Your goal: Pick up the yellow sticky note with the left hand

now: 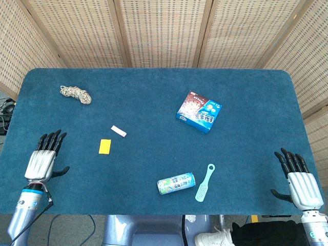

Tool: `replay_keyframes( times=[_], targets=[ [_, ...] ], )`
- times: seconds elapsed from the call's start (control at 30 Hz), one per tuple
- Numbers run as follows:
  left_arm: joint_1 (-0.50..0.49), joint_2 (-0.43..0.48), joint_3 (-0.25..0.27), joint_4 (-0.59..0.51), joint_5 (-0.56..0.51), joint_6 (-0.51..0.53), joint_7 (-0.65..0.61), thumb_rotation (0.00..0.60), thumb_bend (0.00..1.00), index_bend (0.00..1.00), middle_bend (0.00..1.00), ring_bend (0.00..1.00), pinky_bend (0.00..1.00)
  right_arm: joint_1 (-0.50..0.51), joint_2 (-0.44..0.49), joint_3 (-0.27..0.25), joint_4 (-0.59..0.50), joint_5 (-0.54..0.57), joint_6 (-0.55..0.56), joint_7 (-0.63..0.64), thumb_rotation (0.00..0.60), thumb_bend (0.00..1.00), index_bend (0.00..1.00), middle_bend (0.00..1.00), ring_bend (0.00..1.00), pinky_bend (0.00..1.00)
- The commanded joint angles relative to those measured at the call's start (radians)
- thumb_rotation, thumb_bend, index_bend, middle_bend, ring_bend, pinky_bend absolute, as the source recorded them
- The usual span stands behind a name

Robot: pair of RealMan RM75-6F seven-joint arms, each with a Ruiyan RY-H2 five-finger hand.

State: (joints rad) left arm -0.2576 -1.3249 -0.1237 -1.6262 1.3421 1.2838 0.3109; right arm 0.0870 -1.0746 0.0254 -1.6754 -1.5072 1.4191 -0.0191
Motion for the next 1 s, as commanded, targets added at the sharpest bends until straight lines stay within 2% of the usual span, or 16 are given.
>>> replay_keyframes(
  times=[0.03, 0.13, 0.53, 1.0],
  targets=[
    [-0.057, -0.062, -0.03, 0.058, -0.053, -0.061, 0.049, 0.6, 0.24, 0.0, 0.0, 0.0, 0.0, 0.001, 0.003, 0.001, 0.0, 0.001, -0.002, 0.009, 0.6, 0.0, 0.0, 0.0, 0.0, 0.0],
    [-0.091, -0.103, -0.038, 0.099, -0.079, -0.097, 0.076, 0.6, 0.28, 0.0, 0.0, 0.0, 0.0, 0.001, 0.005, 0.001, 0.003, 0.001, -0.003, 0.021, 0.6, 0.0, 0.0, 0.0, 0.0, 0.0],
    [-0.192, -0.242, -0.052, 0.219, -0.173, -0.182, 0.183, 0.6, 0.29, 0.0, 0.0, 0.0, 0.0, 0.008, 0.009, -0.001, 0.008, 0.006, -0.023, 0.044, 0.6, 0.0, 0.0, 0.0, 0.0, 0.0],
    [-0.249, -0.339, -0.051, 0.304, -0.22, -0.194, 0.237, 0.6, 0.29, 0.0, 0.0, 0.0, 0.0, 0.009, 0.019, 0.002, 0.017, 0.017, -0.034, 0.088, 0.6, 0.0, 0.0, 0.0, 0.0, 0.0]
  ],
)
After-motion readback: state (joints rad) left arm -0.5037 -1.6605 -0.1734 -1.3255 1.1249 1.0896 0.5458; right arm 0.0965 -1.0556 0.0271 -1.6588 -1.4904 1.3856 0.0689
